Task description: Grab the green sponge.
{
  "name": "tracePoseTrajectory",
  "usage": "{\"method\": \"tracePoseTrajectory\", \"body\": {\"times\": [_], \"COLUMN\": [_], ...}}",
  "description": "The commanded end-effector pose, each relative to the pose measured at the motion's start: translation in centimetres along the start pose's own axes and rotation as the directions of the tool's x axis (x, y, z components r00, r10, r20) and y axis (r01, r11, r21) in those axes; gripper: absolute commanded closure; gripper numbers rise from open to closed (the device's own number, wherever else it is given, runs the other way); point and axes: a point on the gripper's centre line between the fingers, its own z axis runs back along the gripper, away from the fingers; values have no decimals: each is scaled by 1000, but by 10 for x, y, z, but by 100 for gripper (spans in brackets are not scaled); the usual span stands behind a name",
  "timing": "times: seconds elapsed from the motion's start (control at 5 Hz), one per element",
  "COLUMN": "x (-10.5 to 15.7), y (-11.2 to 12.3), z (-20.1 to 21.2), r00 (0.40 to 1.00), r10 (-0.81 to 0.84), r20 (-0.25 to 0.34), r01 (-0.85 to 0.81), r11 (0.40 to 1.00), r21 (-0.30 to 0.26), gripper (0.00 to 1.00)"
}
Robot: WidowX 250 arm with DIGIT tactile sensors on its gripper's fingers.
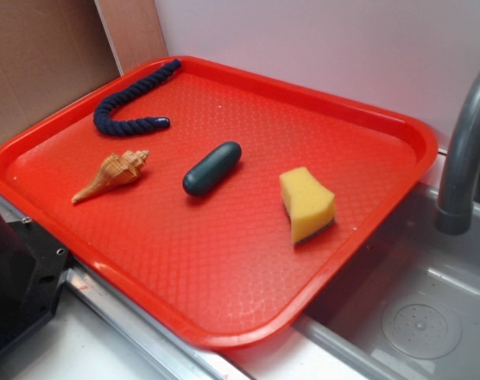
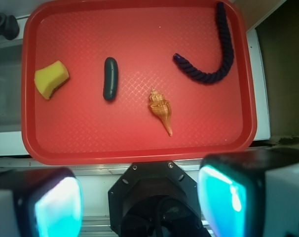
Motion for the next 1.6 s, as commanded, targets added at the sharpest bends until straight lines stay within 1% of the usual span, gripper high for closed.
{"method": "tracePoseTrajectory", "body": {"times": [0.0,0.2,0.4,0.6,0.8,1.0,1.2,1.4], "x": [0,13,30,71,76,92,90,98], "y": [0,-49,-99,-142,-143,-139,-127,-120], "z": [0,-47,-71,-89,-99,-126,-164,-185], "r00": [1000,987,989,992,943,920,892,885], "r10": [0,-68,-83,119,332,391,450,462], "r20": [0,-146,-121,-42,16,23,-45,-56], "r01": [0,74,89,-121,-331,-390,-449,-460], "r11": [1000,997,995,991,943,920,893,887], "r21": [0,33,47,-50,-11,-25,36,46], "gripper": [0,0,0,0,0,0,0,0]}}
